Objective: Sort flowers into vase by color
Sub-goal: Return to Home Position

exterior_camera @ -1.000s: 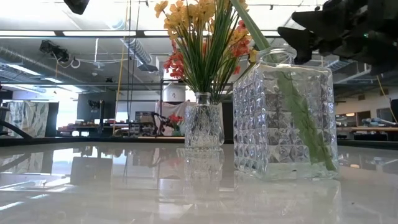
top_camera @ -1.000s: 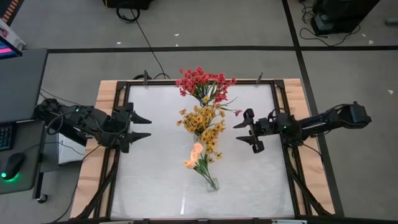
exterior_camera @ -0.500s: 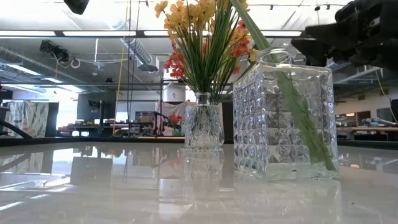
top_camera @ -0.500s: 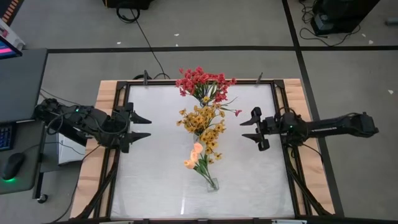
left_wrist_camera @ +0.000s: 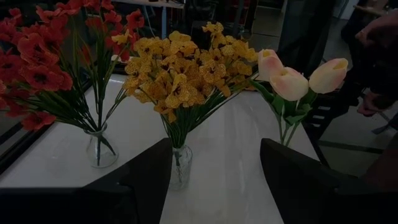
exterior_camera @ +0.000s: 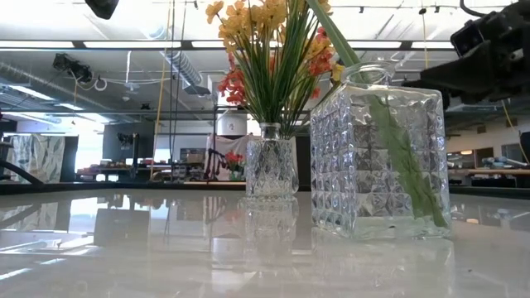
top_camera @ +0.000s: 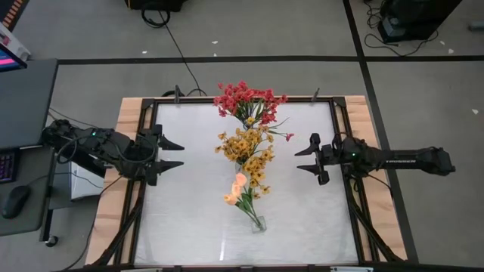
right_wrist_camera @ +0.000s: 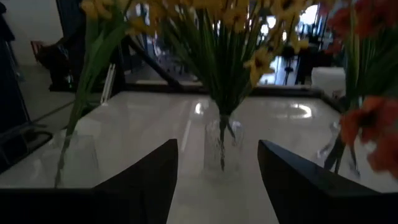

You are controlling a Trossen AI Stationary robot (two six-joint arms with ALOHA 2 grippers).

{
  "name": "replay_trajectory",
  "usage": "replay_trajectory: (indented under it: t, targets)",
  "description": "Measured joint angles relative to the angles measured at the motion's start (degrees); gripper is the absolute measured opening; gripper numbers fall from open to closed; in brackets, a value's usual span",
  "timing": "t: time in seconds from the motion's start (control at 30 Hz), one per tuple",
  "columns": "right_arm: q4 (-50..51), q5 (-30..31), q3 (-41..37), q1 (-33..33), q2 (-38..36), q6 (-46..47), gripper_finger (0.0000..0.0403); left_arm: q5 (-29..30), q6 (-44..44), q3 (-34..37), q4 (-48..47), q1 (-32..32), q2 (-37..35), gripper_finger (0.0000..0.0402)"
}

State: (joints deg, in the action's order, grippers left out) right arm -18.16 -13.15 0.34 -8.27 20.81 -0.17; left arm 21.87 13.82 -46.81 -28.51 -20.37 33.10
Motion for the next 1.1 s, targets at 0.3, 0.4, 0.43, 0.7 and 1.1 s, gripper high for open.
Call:
replay_trajectory:
  t: [0.3, 0.4, 0.43, 0.7, 1.1]
  targets:
    - [14.0, 2.8, 0.0, 0.0, -9.3, 0.1, 0.0229, 0.0, 0.0, 0.0, 0.0, 0.0, 0.0, 0.0249]
    - [15.8, 4.4, 0.0, 0.0, -12.0, 0.3, 0.0229, 0.0, 0.0, 0.0, 0.0, 0.0, 0.0, 0.0249]
    - [15.8, 4.7, 0.0, 0.0, -12.6, 0.8, 0.0229, 0.0, 0.0, 0.0, 0.0, 0.0, 0.0, 0.0249]
    - [15.8, 4.7, 0.0, 0.0, -17.5, 2.1, 0.0229, 0.0, 0.0, 0.0, 0.0, 0.0, 0.0, 0.0249]
    - [15.0, 0.0, 0.0, 0.0, -20.6, 3.5, 0.0229, 0.0, 0.0, 0.0, 0.0, 0.0, 0.0, 0.0249]
